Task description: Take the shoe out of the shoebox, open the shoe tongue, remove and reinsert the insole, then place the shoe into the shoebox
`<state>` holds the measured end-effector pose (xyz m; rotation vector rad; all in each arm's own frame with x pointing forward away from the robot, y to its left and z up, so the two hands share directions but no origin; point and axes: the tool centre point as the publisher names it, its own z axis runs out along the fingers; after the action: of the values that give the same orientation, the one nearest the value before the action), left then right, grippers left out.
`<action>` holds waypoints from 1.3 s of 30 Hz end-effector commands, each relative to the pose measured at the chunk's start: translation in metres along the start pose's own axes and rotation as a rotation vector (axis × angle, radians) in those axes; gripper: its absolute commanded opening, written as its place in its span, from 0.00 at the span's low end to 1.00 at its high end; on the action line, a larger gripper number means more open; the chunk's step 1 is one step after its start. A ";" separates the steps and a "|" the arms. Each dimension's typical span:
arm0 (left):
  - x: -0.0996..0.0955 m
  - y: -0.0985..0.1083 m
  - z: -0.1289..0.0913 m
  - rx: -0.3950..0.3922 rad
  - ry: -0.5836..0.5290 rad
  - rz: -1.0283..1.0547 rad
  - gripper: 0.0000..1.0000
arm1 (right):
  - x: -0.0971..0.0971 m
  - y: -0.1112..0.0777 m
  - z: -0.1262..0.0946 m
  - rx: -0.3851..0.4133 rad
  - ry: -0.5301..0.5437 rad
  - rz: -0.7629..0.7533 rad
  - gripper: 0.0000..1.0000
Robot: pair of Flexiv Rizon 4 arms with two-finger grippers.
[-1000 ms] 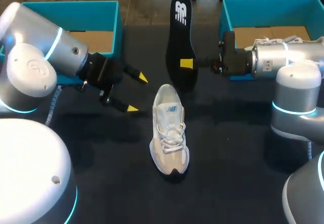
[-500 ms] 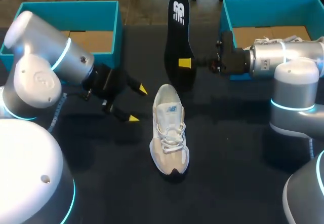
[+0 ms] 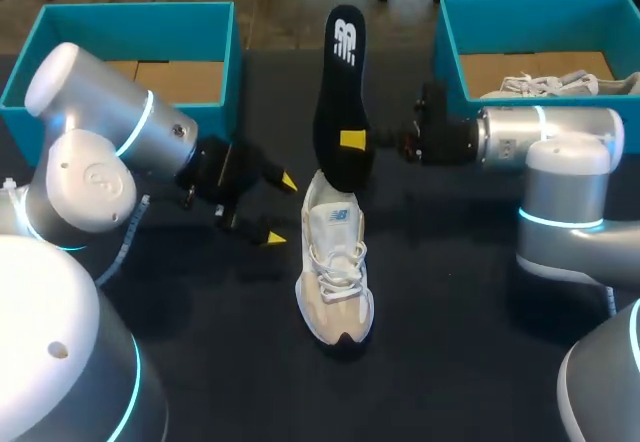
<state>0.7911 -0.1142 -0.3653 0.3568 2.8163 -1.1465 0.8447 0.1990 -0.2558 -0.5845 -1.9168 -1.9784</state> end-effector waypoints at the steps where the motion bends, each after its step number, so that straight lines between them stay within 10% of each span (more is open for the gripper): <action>1: -0.009 0.001 0.005 -0.007 0.006 -0.006 1.00 | -0.007 -0.006 0.016 -0.006 0.016 0.005 0.00; 39: -0.013 -0.006 0.003 -0.005 0.000 0.006 1.00 | -0.005 -0.034 0.020 -0.036 0.029 0.026 0.00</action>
<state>0.8020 -0.1191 -0.3609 0.3649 2.8123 -1.1462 0.8349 0.2188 -0.2880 -0.5793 -1.8470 -1.9986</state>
